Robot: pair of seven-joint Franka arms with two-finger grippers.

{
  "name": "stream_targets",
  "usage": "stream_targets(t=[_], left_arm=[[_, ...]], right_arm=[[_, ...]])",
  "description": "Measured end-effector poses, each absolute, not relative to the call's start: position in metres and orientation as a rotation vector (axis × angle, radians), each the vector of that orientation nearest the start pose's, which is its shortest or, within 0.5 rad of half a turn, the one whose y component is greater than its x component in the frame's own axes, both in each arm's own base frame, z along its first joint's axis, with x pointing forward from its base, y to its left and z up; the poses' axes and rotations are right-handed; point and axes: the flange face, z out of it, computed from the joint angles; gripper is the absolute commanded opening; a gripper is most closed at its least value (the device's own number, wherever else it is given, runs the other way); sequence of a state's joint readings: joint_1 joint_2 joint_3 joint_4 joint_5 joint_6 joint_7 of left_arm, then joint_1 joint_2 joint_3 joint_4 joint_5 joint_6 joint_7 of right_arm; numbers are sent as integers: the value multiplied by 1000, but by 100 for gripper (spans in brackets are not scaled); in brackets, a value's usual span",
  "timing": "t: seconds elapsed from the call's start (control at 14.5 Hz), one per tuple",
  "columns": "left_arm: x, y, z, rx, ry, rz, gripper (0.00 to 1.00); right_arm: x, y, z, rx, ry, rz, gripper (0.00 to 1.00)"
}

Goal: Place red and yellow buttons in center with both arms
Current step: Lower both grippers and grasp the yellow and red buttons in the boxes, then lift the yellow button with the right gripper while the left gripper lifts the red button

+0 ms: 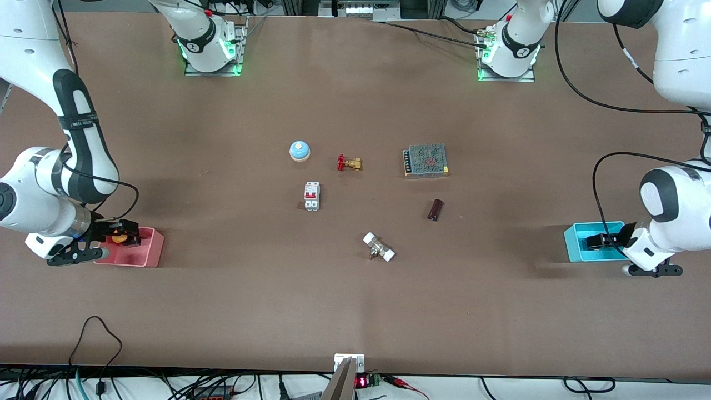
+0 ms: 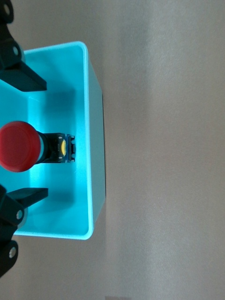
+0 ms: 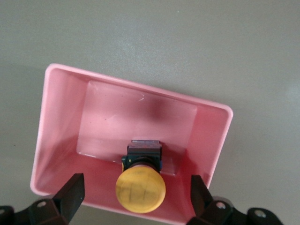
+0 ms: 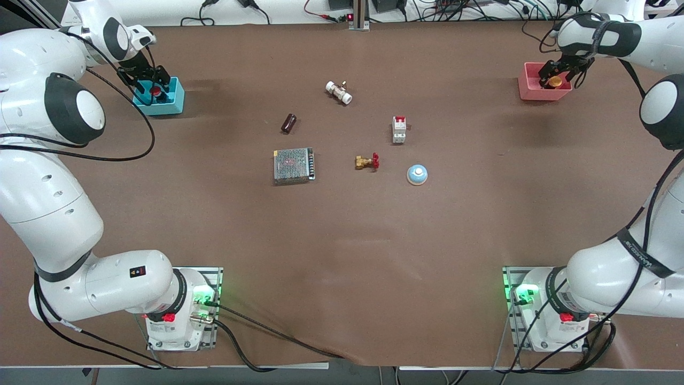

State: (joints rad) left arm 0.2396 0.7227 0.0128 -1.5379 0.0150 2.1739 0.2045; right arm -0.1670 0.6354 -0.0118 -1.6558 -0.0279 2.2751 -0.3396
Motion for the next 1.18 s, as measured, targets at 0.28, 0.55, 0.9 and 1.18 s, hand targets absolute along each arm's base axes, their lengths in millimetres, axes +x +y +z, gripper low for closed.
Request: stream_targets(t=[0.28, 0.55, 0.9, 1.18], left_arm=[[672, 172, 207, -3141, -55, 169, 55], [673, 169, 207, -3141, -47, 170, 23], [674, 169, 209, -3141, -22, 162, 21], [677, 171, 240, -3132, 13, 165, 21]], right_arm=[[672, -121, 234, -3151, -287, 40, 98], [672, -121, 232, -3150, -288, 44, 86], [672, -121, 232, -3147, -311, 44, 50], [672, -121, 231, -3144, -340, 46, 33]])
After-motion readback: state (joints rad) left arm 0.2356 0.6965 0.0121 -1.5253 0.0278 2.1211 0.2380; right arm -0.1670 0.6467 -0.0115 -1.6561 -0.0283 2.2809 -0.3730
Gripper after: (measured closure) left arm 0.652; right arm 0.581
